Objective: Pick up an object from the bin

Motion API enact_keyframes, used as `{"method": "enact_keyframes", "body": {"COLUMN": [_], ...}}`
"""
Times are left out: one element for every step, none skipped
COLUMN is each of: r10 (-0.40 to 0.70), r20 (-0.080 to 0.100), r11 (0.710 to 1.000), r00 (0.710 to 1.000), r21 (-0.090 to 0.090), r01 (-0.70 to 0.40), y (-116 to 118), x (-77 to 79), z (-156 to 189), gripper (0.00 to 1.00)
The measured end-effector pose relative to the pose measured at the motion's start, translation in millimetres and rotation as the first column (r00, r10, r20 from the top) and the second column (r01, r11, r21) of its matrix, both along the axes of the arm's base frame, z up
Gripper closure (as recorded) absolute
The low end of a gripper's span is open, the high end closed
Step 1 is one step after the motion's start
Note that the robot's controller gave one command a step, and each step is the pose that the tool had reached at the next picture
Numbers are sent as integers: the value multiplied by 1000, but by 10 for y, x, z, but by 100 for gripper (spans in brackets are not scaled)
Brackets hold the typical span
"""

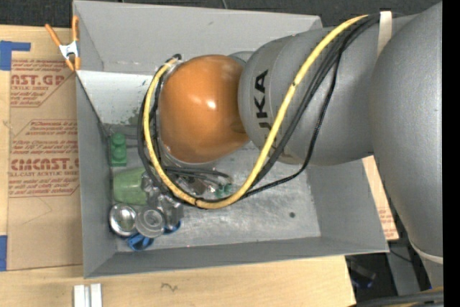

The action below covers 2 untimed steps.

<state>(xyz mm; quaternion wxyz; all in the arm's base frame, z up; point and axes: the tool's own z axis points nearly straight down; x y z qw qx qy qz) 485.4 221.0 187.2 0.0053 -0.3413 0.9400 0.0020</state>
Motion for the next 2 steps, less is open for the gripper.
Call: {"method": "enact_keyframes", "body": {"r10": [-96,-13], "r20": [-12,1], "r11": [995,1000], "r00": [995,1000], "r21": [-7,-5], "r01": [96,13], "y": [98,-481], "x": [93,193], "z": [-635,374], "gripper": [100,100]}}
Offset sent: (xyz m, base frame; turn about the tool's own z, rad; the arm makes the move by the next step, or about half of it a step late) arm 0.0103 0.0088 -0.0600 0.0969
